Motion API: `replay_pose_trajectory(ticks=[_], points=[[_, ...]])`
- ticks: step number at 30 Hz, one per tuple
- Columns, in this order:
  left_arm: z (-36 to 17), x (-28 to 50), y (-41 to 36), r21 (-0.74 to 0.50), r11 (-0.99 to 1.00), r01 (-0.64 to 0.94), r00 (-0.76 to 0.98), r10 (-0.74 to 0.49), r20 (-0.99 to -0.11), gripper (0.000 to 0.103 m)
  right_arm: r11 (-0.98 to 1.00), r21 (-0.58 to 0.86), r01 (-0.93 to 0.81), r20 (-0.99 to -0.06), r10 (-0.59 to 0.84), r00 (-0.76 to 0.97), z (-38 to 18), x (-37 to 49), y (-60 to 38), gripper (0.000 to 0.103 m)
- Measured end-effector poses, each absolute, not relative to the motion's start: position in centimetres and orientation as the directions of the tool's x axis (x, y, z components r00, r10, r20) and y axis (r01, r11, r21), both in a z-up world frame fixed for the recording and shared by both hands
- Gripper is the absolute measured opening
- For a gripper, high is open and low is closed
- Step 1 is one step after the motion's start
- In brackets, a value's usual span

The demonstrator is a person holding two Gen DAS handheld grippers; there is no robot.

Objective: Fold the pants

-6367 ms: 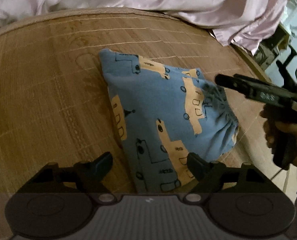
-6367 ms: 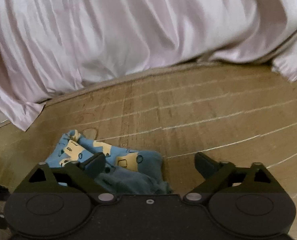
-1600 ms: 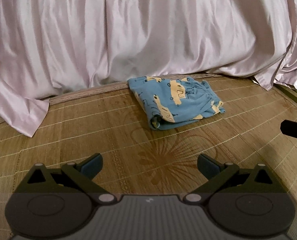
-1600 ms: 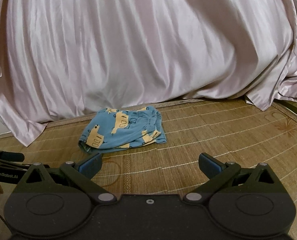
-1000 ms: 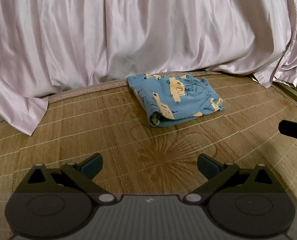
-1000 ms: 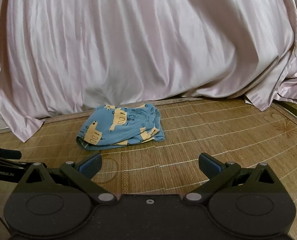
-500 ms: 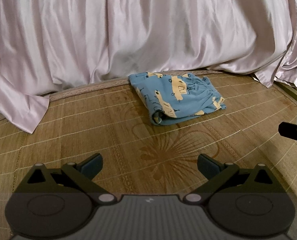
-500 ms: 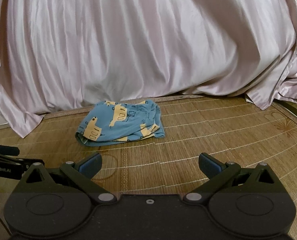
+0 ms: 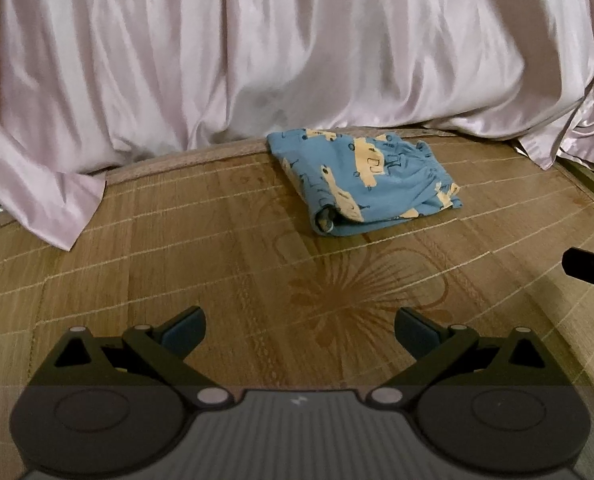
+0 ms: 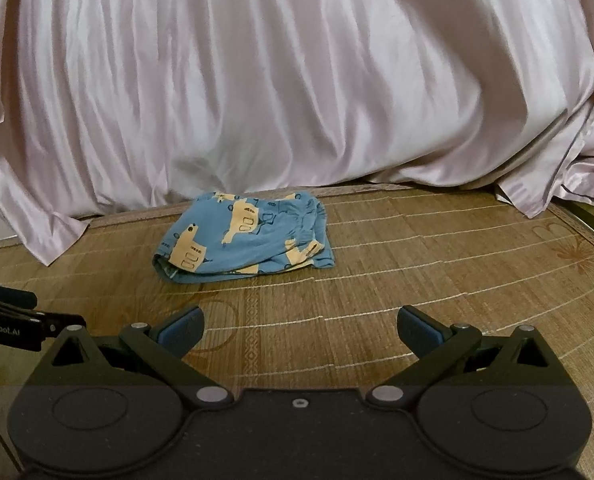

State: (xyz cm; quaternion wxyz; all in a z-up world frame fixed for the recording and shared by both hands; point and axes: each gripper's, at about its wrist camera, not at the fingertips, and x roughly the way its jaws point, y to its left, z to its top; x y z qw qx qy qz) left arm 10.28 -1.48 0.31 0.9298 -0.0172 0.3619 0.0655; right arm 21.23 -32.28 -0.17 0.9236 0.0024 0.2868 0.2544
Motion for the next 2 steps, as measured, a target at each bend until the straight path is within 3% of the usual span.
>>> replay_pose_trajectory(ticks=[2], points=[[0.22, 10.25, -1.34, 0.010, 0.991, -0.130, 0.728, 0.103, -0.678, 0.103, 0.869, 0.149, -0.472, -0.531, 0.472, 0.704, -0.22, 21.23, -32.24, 0.102]])
